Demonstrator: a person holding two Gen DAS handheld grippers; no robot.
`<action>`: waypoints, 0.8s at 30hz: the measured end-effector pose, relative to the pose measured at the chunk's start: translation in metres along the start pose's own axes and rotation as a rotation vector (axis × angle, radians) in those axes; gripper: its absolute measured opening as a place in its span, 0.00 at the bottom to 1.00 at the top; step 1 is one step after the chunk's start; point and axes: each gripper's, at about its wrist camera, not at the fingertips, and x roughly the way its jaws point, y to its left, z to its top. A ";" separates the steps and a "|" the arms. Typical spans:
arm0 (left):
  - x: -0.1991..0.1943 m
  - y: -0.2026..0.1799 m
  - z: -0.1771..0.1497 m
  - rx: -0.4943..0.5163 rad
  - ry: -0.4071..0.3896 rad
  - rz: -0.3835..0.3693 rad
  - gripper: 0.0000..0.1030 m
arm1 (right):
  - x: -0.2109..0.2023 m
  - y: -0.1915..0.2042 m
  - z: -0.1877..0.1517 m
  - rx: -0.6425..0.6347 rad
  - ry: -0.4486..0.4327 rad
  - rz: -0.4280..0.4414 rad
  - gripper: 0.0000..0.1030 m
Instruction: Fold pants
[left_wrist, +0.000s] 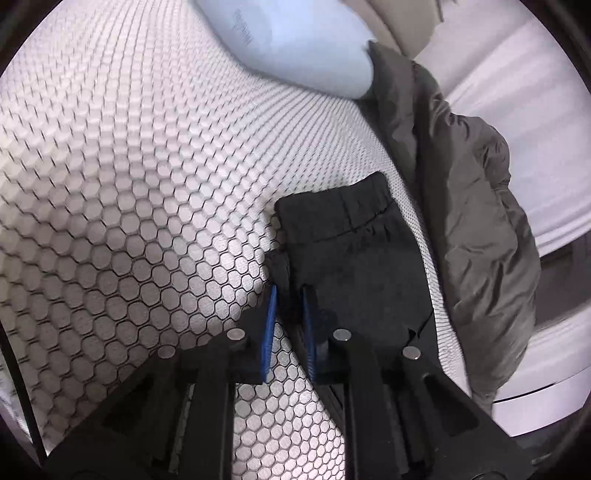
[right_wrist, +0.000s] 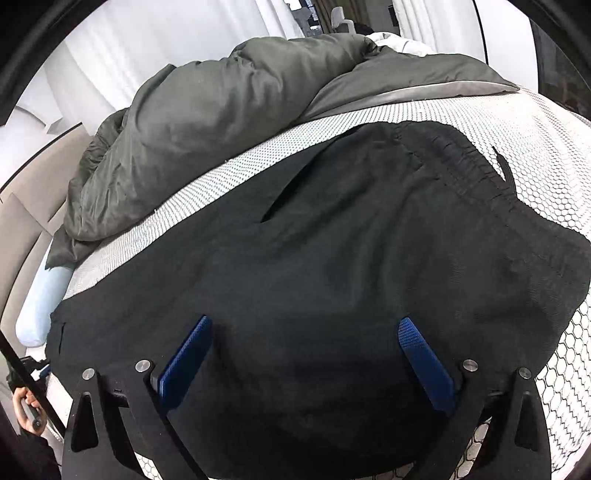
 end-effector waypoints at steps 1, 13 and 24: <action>-0.008 -0.006 -0.002 0.027 -0.025 0.024 0.12 | 0.000 0.002 0.002 -0.005 -0.004 -0.002 0.99; -0.049 -0.179 -0.155 0.698 -0.006 -0.119 0.87 | 0.007 0.139 -0.030 -0.430 0.014 0.135 0.53; 0.034 -0.244 -0.298 1.091 0.278 -0.014 0.99 | 0.039 0.178 -0.065 -0.650 0.075 0.100 0.44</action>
